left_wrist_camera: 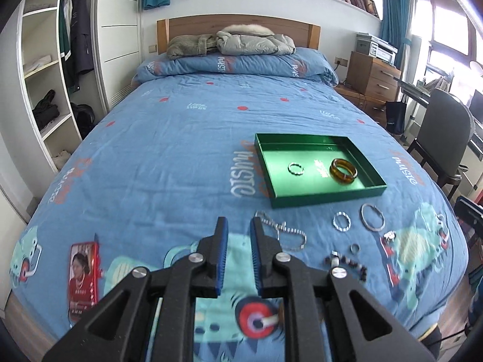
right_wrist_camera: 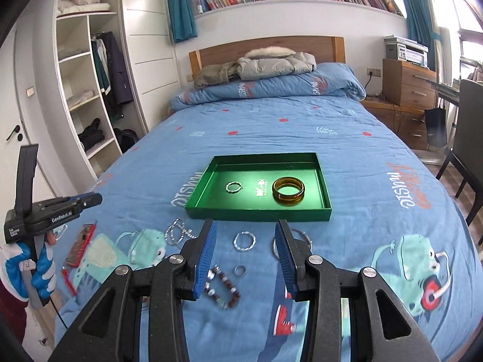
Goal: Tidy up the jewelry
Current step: 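Move both tools back toward the remaining jewelry, then grasp the dark brown bangle with the left tool while the right tool grasps the bead bracelet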
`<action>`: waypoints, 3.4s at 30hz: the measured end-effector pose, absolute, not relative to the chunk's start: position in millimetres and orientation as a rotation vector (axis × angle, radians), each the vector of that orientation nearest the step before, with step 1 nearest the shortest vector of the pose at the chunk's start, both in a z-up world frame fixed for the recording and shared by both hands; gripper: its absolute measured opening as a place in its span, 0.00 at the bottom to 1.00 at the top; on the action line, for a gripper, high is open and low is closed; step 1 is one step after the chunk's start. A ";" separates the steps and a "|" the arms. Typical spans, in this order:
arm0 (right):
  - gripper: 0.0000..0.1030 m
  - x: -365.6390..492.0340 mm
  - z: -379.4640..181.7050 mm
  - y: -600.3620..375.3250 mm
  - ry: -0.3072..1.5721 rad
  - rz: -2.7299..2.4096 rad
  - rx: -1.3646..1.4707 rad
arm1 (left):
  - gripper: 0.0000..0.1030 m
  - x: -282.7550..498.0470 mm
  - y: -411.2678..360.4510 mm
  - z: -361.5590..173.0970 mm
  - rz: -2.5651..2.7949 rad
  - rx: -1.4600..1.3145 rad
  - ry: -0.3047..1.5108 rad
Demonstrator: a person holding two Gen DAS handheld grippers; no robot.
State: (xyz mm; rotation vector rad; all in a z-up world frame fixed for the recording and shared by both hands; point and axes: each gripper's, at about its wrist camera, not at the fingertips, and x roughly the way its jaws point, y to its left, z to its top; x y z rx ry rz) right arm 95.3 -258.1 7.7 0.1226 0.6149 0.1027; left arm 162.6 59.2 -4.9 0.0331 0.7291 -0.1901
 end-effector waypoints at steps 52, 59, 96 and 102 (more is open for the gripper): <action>0.43 145.2 -154.8 -233.1 0.890 0.231 0.144 | 0.40 149.3 -0.4 -172.7 -0.303 0.010 1.050; 0.38 159.1 -170.7 -215.7 0.919 0.237 0.067 | 0.36 148.4 -8.1 -176.7 -0.270 0.054 1.050; 0.10 62.0 -127.5 -260.7 0.833 0.154 0.202 | 0.08 118.8 -11.9 -140.8 -0.139 0.113 0.935; 0.10 53.0 -112.1 -258.6 0.788 0.171 0.208 | 0.08 106.7 -3.9 -120.2 -0.128 0.100 0.894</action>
